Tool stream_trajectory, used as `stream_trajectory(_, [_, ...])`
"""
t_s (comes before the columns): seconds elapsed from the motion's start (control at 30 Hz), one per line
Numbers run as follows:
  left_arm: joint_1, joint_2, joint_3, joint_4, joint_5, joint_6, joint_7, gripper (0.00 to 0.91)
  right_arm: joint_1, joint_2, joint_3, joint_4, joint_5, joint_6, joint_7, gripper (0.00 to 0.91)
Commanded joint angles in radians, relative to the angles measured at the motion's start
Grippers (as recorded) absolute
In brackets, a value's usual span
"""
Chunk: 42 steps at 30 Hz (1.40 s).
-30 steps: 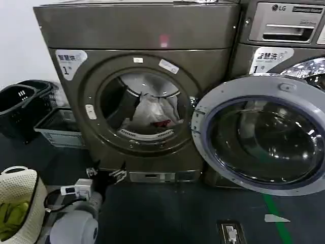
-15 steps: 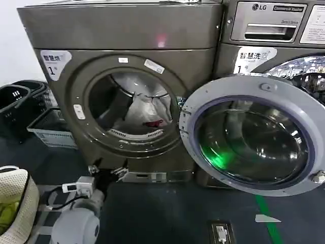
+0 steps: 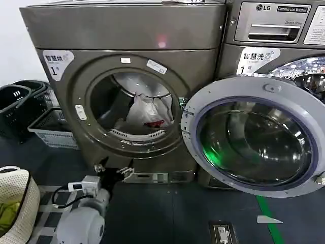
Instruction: Grasp the clothes from the dryer.
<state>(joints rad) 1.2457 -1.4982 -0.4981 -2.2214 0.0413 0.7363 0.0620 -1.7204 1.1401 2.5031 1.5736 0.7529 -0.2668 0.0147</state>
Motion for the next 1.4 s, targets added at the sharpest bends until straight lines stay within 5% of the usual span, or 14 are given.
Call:
stream_trajectory(0.03, [-0.002,0.000,0.002,0.005,0.019,0.049,0.012,0.907,-0.003,0.000,0.007,-0.006,-0.002,0.000,-0.005,0.907])
stream_trajectory(1.4, [-0.034,0.008,0.032,0.043,0.039,0.049,-0.041,0.907,0.012,0.000,-0.009,0.007,-0.039,-0.002,0.004,0.907])
